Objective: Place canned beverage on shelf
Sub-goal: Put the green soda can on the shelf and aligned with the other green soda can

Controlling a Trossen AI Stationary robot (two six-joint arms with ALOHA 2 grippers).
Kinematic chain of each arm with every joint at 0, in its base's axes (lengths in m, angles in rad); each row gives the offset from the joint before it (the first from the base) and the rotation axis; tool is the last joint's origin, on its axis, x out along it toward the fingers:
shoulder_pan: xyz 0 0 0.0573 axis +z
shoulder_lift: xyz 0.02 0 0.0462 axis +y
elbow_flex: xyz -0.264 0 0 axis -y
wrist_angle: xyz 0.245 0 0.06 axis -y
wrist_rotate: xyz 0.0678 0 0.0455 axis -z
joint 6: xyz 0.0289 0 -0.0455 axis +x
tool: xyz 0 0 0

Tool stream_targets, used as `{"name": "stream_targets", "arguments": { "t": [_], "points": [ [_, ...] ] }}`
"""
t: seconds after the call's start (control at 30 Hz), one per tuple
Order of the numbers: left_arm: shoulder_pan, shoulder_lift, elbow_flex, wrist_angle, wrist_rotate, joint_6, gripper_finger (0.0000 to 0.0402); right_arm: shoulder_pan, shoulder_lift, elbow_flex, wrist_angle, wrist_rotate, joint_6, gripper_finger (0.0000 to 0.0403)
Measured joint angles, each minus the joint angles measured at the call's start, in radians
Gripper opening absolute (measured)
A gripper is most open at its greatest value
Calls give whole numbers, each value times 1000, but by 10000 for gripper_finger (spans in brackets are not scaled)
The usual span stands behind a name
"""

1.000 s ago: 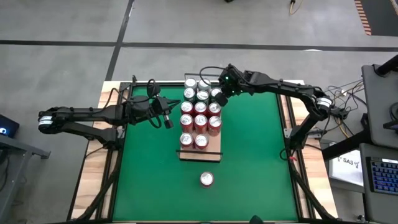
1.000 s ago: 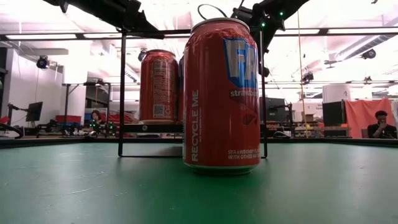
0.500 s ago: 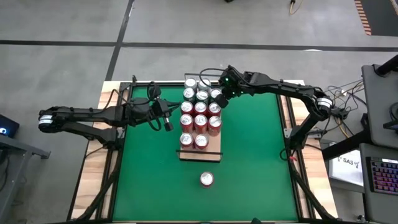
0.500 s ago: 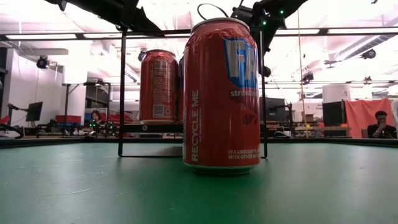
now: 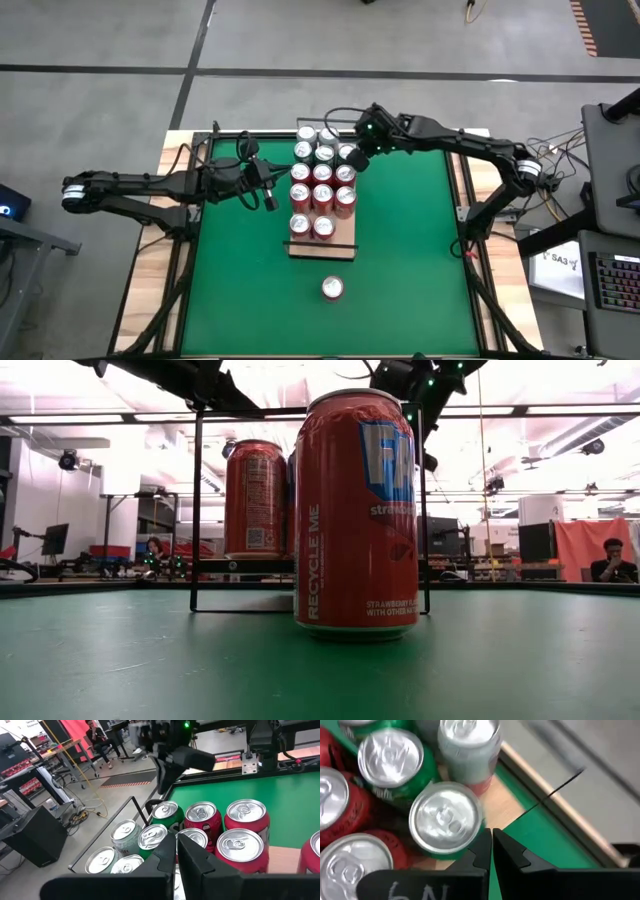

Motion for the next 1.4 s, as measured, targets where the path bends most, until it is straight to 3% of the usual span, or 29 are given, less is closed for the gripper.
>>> {"name": "stream_targets", "arguments": {
  "t": [0.17,0.37,0.6,0.83,1.03,1.4],
  "points": [
    [0,0,0,0,0,0,0,0,-5,16,56,-5,-71,9],
    [0,0,0,0,0,-7,0,-4,23,15,140,-148,-142,9],
    [0,0,0,1,0,-10,0,-5,71,13,167,-171,-180,9],
    [0,0,0,1,0,-10,0,-12,84,10,169,-162,-178,9],
    [0,0,0,0,0,-9,0,-18,84,9,163,-69,-145,9],
    [0,0,0,-2,0,-8,0,-23,83,9,140,-59,-97,9]
  ]
}}
